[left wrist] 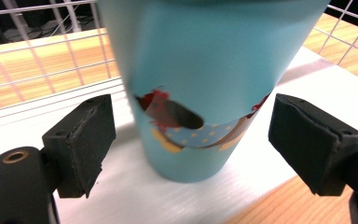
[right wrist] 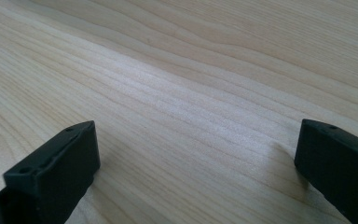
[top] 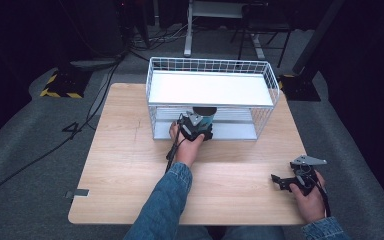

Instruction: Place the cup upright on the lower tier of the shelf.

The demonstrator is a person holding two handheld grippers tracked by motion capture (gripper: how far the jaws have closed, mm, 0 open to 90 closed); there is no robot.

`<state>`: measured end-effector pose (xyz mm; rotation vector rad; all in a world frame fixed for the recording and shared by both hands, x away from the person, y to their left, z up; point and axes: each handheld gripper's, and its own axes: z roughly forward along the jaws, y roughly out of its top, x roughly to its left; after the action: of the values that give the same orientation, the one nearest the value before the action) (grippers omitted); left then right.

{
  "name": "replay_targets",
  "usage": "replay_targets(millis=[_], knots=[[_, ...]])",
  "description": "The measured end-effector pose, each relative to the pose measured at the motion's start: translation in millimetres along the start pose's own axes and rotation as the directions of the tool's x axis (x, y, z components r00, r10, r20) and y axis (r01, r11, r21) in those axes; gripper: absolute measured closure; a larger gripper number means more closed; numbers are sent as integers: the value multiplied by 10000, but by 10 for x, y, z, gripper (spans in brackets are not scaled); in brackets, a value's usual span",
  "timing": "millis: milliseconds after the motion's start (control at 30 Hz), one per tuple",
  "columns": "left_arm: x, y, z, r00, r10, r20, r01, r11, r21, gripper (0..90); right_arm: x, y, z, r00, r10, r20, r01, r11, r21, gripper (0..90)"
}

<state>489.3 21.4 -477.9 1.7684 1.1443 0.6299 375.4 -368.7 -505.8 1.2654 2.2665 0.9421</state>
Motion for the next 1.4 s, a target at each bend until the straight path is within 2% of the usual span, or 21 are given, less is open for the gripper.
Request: replay_targets(millis=[67, 333, 700, 1000, 1400], knots=[[7, -3, -54, 10000, -71, 41, 72, 10000, -65, 155, 0, 0, 0, 10000, 0, -3, 0, 10000, 1, 1], [4, -8, -315, 9999, 48, 158, -48, 10000, -23, 155, 2, 2, 2, 10000, 20, 6, -20, 10000, -3, 1], [-27, 18, -721, 9990, 9, 457, 6, 9994, -335, 154, 6, 4, 5, 10000, 60, 28, -59, 10000, -9, 1], [-4, -29, -1027, 9975, 315, 638, -298, 9992, -280, 155, 6, 4, 5, 10000, 55, 35, -55, 10000, -14, 1], [84, -90, -1487, 9955, 704, 629, -690, 9973, -243, 157, 7, 4, 5, 10000, 64, 31, -64, 10000, -10, 2]])
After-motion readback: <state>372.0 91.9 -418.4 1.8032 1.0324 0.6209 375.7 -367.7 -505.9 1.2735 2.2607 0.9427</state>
